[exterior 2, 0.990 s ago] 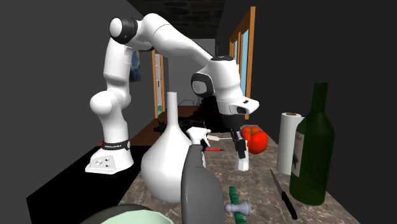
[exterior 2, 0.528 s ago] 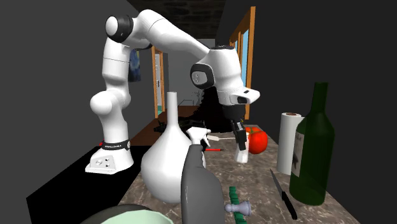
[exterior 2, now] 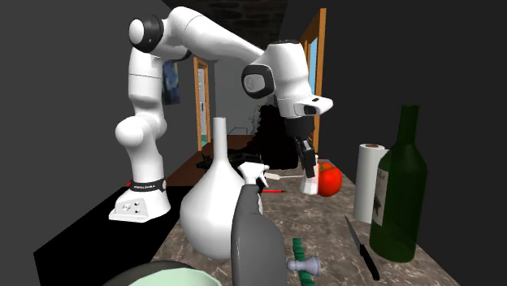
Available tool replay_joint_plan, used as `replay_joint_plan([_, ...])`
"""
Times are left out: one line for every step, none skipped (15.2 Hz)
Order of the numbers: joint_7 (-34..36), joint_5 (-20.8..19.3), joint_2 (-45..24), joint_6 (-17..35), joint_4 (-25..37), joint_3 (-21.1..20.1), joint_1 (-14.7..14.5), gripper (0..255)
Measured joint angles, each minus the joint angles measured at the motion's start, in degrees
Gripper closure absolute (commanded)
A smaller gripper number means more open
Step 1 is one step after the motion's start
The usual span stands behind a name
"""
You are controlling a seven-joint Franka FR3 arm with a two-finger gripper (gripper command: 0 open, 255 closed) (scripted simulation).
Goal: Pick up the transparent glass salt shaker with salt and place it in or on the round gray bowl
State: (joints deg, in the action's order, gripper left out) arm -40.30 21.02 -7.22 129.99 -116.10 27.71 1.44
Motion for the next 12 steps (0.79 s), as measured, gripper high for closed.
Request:
replay_joint_plan([0.2, -0.4, 0.3, -0.6, 0.3, 0.1, 0.0, 255])
replay_joint_plan([0.5, -0.7, 0.6, -1.3, 0.7, 0.2, 0.0, 255])
replay_joint_plan([0.8, -1.0, 0.9, -1.9, 1.2, 0.3, 0.0, 255])
replay_joint_plan([1.2, -1.4, 1.3, -2.5, 1.5, 0.3, 0.0, 255])
replay_joint_plan([1.7, -1.8, 1.6, -3.3, 2.1, 0.3, -0.1, 255])
replay_joint_plan([2.1, -2.2, 1.9, -4.1, 2.7, 0.4, -0.1, 255])
replay_joint_plan([2.4, -2.6, 2.3, -4.7, 3.0, 0.4, -0.2, 255])
replay_joint_plan([2.8, -2.9, 2.6, -5.3, 3.5, 0.4, -0.2, 255])
replay_joint_plan([2.9, -3.1, 2.8, -5.6, 3.6, 0.5, -0.2, 255])
replay_joint_plan([2.4, -3.1, 3.0, -5.8, 3.5, 0.7, 0.1, 255])
replay_joint_plan([1.7, -3.4, 3.8, -6.0, 2.9, 1.1, 0.5, 255])
replay_joint_plan([0.7, -3.5, 4.2, -6.2, 2.4, 1.6, 1.1, 255])
